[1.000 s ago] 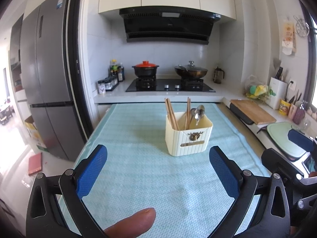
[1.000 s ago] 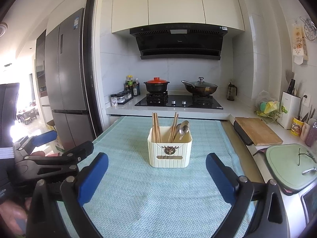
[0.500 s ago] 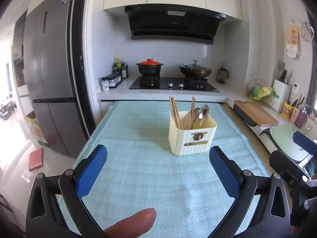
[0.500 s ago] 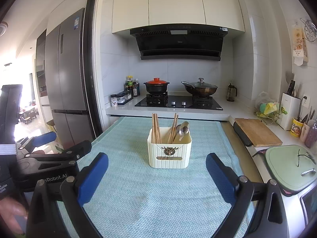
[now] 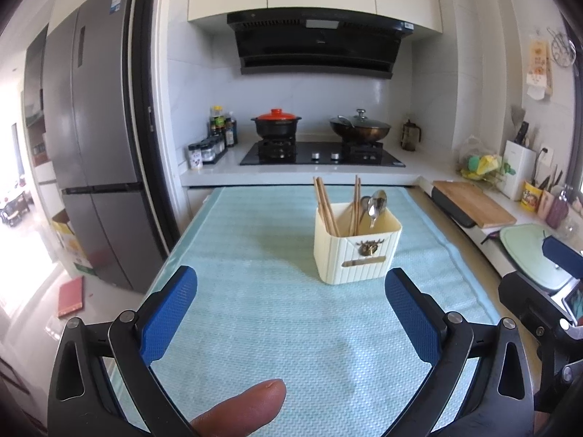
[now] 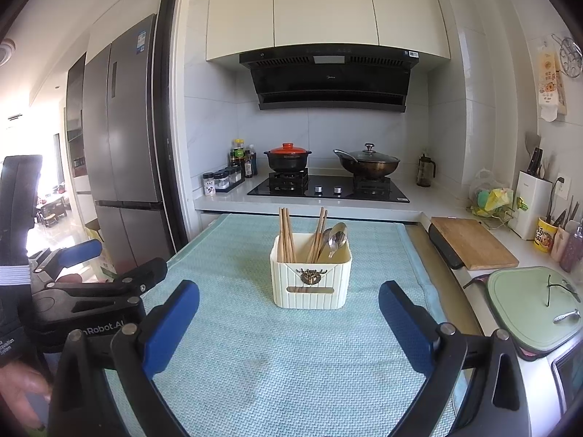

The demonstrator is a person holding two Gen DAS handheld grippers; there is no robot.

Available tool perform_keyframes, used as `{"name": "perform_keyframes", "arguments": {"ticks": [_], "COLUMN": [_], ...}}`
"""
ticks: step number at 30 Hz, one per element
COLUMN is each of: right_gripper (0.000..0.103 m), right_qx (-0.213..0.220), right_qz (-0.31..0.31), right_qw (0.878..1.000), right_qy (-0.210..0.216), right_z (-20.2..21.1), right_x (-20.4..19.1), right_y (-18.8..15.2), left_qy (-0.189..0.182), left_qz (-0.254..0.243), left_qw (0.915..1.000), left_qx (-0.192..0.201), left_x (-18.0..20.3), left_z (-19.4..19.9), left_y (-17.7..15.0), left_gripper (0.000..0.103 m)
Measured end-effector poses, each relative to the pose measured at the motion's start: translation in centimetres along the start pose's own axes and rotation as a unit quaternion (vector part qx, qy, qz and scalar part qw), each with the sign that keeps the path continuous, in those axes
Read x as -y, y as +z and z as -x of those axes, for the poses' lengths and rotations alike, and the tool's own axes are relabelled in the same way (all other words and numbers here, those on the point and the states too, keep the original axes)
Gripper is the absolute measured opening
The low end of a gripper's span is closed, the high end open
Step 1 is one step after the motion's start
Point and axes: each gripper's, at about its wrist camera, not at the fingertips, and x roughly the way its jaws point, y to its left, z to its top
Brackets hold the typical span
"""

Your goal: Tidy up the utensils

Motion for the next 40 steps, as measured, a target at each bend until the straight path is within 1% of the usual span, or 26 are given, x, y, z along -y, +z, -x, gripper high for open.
{"name": "perform_keyframes", "arguments": {"ticks": [7,34,40], "right_gripper": [0.101,0.101,0.101], "right_qx": [-0.002,0.001,-0.002], "right_qz": [0.003,0.009,0.007], "right_qw": [1.0,1.0,1.0], "right_qy": [0.002,0.006,0.005], "right_z": [-0.04,0.12,0.11], "right_x": [0.02,0.21,0.43], "right_y": [-0.08,-0.4,-0.57], "left_qy": [-0.004,-0.008,0.004], "left_qz": [0.003,0.0,-0.001], "left_qw": [1.0,1.0,1.0], "left_qx": [-0.007,-0.001,0.006], "left_x": [0.01,0.06,0.32], "left_z": [-0.12,0.51,0.45], "left_y": [0.04,-0.01,-0.08], "left_gripper": [0.103,0.103,0.103]}}
